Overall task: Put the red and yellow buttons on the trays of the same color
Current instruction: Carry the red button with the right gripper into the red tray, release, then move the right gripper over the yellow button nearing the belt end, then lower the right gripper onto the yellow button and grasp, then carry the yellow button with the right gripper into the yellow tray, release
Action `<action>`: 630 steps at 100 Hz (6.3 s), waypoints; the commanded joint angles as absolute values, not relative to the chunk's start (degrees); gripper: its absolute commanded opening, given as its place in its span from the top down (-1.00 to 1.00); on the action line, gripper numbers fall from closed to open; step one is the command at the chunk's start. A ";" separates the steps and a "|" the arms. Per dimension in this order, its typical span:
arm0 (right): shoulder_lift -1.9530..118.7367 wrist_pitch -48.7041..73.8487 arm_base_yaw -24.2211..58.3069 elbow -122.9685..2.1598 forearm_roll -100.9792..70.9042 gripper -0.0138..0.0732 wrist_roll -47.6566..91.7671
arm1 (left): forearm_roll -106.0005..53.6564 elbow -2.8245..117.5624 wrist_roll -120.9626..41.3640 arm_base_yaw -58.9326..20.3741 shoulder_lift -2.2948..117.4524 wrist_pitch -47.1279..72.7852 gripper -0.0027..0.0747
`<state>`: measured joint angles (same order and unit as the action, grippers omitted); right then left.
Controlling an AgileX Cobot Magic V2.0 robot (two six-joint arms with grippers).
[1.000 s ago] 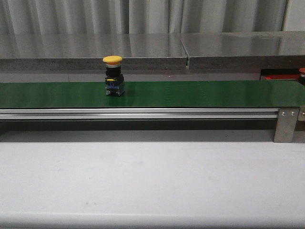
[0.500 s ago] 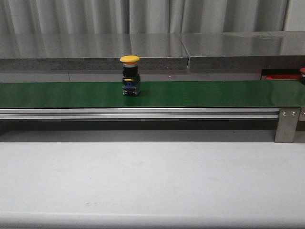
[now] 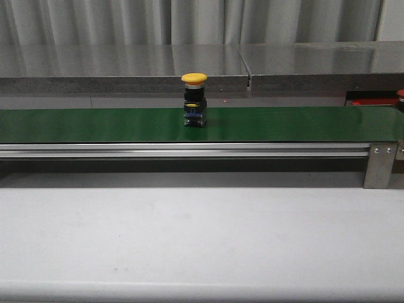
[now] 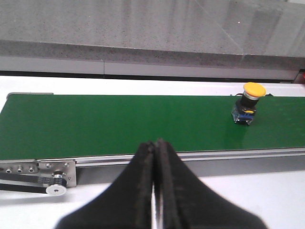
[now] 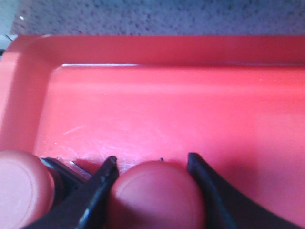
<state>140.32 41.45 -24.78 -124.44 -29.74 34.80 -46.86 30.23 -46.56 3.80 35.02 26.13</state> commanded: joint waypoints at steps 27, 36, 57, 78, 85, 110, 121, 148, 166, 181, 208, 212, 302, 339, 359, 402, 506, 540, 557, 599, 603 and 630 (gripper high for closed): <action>135.45 39.35 -25.72 -126.51 -31.09 -0.52 35.02 | -48.86 31.76 -46.63 3.44 35.06 23.69 0.98; 134.61 39.39 -25.89 -126.51 -31.26 -0.65 35.02 | -48.86 31.76 -46.63 3.44 35.06 23.69 0.98; 129.91 42.44 -26.38 -126.51 -33.52 -0.64 35.02 | -48.86 31.76 -46.63 3.44 35.06 23.69 0.98; 122.91 49.14 -26.38 -126.51 -34.10 -0.64 34.95 | -48.86 31.76 -46.63 3.44 35.06 23.69 0.98; 119.98 51.41 -26.26 -126.39 -34.24 -0.63 34.95 | -48.86 31.76 -46.63 3.44 35.06 23.69 0.98; 107.74 54.00 -24.93 -120.49 -34.37 -0.50 34.96 | -48.86 31.76 -46.63 3.44 35.06 23.69 0.98; 101.76 53.80 -23.57 -114.90 -34.31 -0.44 35.29 | -48.86 31.76 -46.63 3.44 35.06 23.69 0.98; 89.42 52.44 -18.05 -98.01 -34.31 -0.44 36.36 | -48.86 31.76 -46.63 3.44 35.06 23.69 0.98; 83.69 47.14 -14.31 -84.31 -34.31 -0.45 38.62 | -48.86 31.76 -46.63 3.44 35.06 23.69 0.98; 82.47 43.80 -11.70 -76.24 -34.31 -0.48 40.58 | -48.86 31.76 -46.63 3.44 35.06 23.69 0.98; 84.50 39.97 -6.79 -73.08 -34.31 -0.69 41.82 | -48.86 31.76 -46.63 3.44 35.06 23.69 0.98; 85.18 39.89 -5.97 -73.08 -34.31 -0.69 41.99 | -48.86 31.76 -46.63 3.44 35.06 23.69 0.98; 102.78 34.62 -1.41 -83.04 -35.54 -0.67 44.65 | -48.86 31.76 -46.63 3.44 35.06 23.69 0.98; 103.13 36.02 -2.13 -83.68 -35.54 0.21 42.22 | -48.86 31.76 -46.63 3.44 35.06 23.69 0.98; 98.52 40.01 -5.75 -83.61 -35.54 0.21 40.23 | -48.86 31.76 -46.63 3.44 35.06 23.69 0.98; 80.06 40.25 -25.62 -71.76 -35.49 0.21 35.97 | -48.86 31.76 -46.63 3.44 35.06 23.69 0.98; 94.83 25.07 -36.25 -58.19 -38.03 0.21 36.00 | -48.86 31.76 -46.63 3.44 35.06 23.69 0.98; 96.45 24.29 -36.25 -58.19 -38.47 0.20 36.00 | -48.86 31.76 -46.63 3.44 35.06 23.69 0.98; 97.99 25.45 -36.25 -58.19 -38.47 0.20 36.00 | -48.86 31.76 -46.63 3.44 35.06 23.69 0.98; 96.64 27.56 -36.25 -58.19 -38.47 -0.69 36.00 | -48.86 31.76 -46.63 3.44 35.06 23.69 0.98; 95.71 27.56 -36.25 -58.27 -38.47 -0.69 36.00 | -48.86 31.76 -46.63 3.44 35.06 23.69 0.98; 85.12 25.54 -32.06 -58.54 -39.08 -0.69 36.77 | -48.86 31.76 -46.63 3.44 35.06 23.69 0.98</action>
